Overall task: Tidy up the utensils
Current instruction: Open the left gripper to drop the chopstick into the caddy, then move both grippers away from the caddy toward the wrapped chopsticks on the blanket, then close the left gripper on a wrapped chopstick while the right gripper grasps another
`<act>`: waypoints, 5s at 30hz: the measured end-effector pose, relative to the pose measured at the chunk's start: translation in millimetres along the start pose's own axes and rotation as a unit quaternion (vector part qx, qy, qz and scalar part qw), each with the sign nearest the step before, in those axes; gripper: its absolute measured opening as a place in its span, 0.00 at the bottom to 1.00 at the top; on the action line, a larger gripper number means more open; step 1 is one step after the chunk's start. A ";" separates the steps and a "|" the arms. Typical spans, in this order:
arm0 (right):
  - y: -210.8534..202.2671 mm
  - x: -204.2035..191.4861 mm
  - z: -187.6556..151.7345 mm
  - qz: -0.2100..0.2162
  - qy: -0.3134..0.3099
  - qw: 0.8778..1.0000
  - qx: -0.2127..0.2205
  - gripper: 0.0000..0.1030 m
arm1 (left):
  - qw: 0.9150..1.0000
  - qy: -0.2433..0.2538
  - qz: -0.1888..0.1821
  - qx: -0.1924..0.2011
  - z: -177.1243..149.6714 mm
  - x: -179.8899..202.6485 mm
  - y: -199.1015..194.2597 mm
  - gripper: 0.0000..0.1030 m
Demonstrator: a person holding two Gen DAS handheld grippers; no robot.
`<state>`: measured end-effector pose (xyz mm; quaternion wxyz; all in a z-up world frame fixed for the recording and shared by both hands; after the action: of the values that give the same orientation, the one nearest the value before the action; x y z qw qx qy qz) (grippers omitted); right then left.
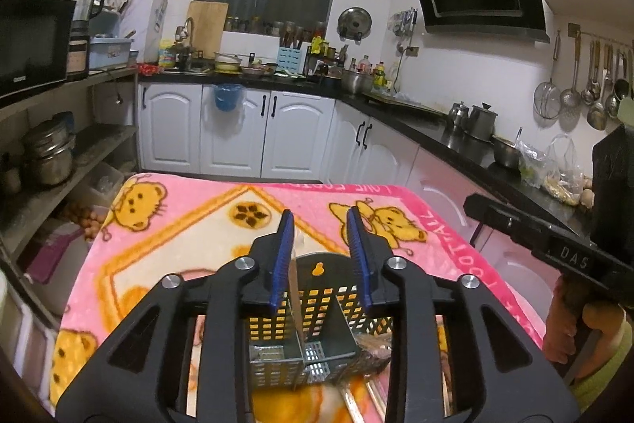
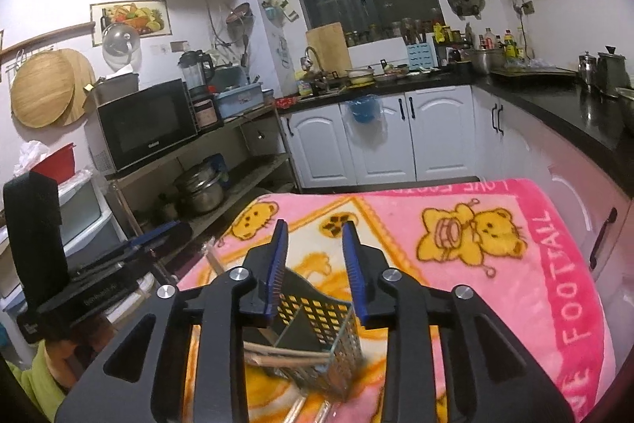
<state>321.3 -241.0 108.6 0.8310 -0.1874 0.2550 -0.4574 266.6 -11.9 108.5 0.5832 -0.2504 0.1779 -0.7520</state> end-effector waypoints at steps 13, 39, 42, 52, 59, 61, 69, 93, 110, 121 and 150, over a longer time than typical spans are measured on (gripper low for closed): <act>-6.7 -2.8 -26.6 -0.016 -0.020 0.999 -0.020 0.51 | 1.000 -0.007 -0.009 0.001 -11.7 -5.8 -14.2 0.59; -28.6 -4.0 -55.4 -0.026 -0.024 0.999 -0.015 0.67 | 1.000 -0.029 -0.002 0.009 -51.6 -16.6 -52.1 0.90; -31.0 -4.9 -61.8 -0.026 -0.025 0.999 -0.017 0.67 | 0.999 -0.033 -0.001 0.006 -57.4 -19.1 -55.4 0.90; -34.5 -11.9 -78.3 -0.025 -0.027 0.999 -0.030 0.67 | 0.999 -0.048 0.005 -0.008 -77.1 -30.2 -58.5 0.90; -32.7 -14.7 -93.6 -0.023 -0.027 0.998 -0.045 0.67 | 0.998 -0.061 0.015 -0.024 -91.9 -42.7 -56.6 0.90; -30.9 -16.4 -97.7 -0.022 -0.026 0.998 -0.050 0.67 | 0.997 -0.062 0.019 -0.029 -95.3 -45.3 -55.1 0.90; -19.4 -26.5 -116.4 -0.013 -0.032 0.997 -0.075 0.67 | 0.995 -0.077 0.029 -0.059 -113.2 -56.6 -45.3 0.90; 35.0 -47.5 -153.2 0.005 -0.042 0.988 -0.150 0.59 | 0.980 -0.132 0.031 -0.143 -159.2 -99.2 -6.7 0.89; 66.6 -47.8 -163.1 0.004 -0.042 0.982 -0.183 0.53 | 0.966 -0.160 -0.003 -0.204 -180.5 -109.3 27.2 0.39; 93.5 -50.0 -170.2 -0.003 -0.053 0.976 -0.212 0.51 | 0.957 -0.162 -0.001 -0.239 -185.4 -118.1 53.7 0.30; 146.9 -42.3 -172.0 -0.038 -0.027 0.964 -0.264 0.18 | 0.956 -0.161 0.000 -0.245 -185.8 -133.0 66.6 0.09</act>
<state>297.5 -143.1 -98.3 0.7409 -0.4216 0.3368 -0.3998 236.3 95.0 -102.0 0.5251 -0.5031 0.2604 -0.6351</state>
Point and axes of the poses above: each gripper's, at about its wrist camera, not at the fingertips, and y roughly the way its jaws point, x to its right, z to its top, the point moved 4 cm from there along y, roughly the way its jaws point, and after that the axes turned 13 degrees about -x, right-handed, at the moved point
